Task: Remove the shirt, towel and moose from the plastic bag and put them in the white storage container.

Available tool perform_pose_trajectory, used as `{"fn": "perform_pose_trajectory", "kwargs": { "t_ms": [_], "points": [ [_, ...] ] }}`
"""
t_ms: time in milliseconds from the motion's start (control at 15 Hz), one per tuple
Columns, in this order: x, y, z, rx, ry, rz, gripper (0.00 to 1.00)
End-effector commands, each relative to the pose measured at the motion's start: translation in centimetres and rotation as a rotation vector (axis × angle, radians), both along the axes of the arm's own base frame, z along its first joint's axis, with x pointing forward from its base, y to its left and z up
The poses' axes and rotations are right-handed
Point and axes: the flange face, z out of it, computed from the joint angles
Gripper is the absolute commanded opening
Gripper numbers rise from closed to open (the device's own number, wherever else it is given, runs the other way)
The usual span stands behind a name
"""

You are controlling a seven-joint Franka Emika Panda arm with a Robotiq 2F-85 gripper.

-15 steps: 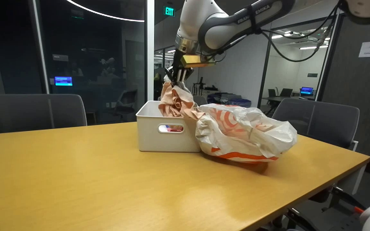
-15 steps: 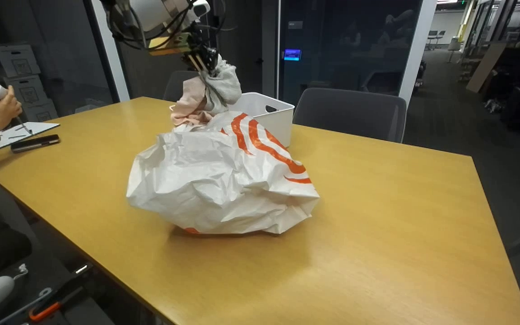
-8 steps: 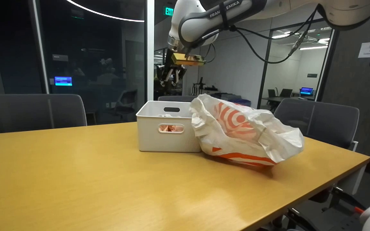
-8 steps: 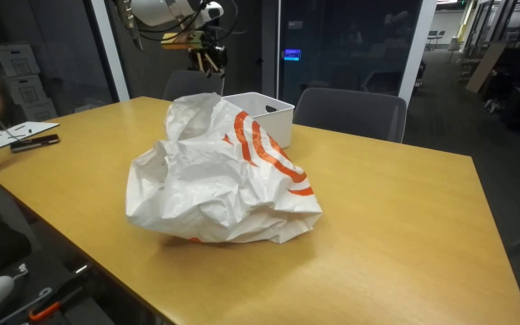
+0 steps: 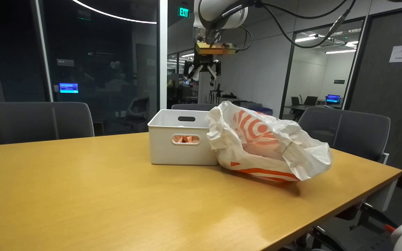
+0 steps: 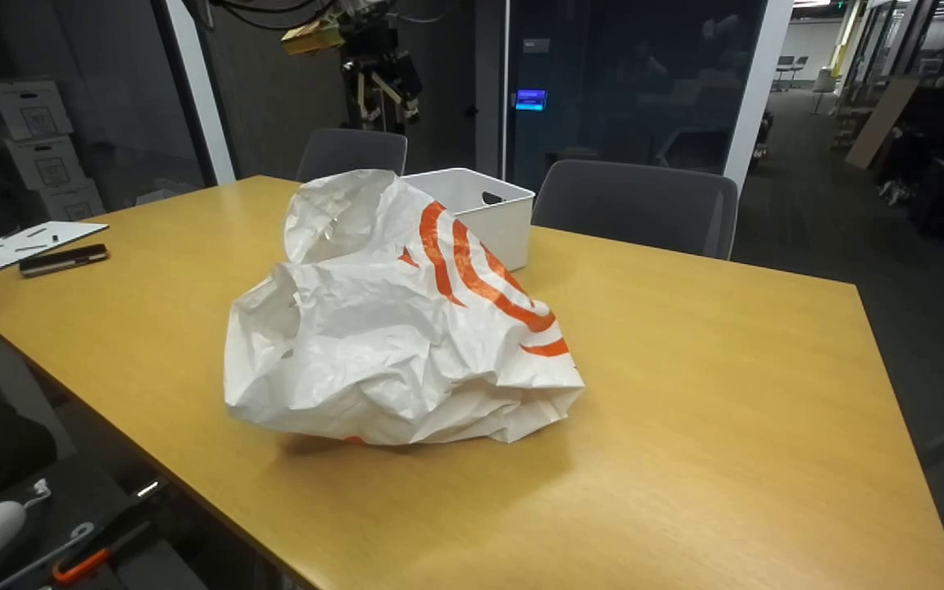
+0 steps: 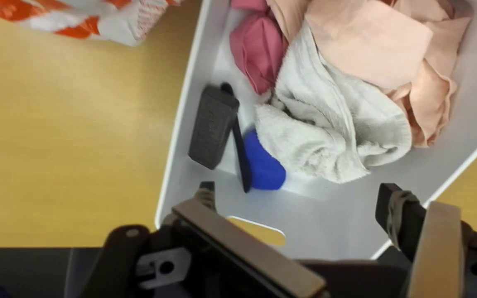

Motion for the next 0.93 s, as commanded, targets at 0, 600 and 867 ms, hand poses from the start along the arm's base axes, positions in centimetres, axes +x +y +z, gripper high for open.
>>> {"fn": "perform_pose_trajectory", "kwargs": {
  "t_ms": [0,600,867],
  "points": [
    [-4.9,-3.8,0.9,0.055,0.101,-0.145,1.0],
    [-12.9,-13.5,-6.4,0.323,0.326,-0.378,1.0],
    [-14.8,-16.2,-11.5,0.435,0.39,-0.444,1.0]
  ]
}}
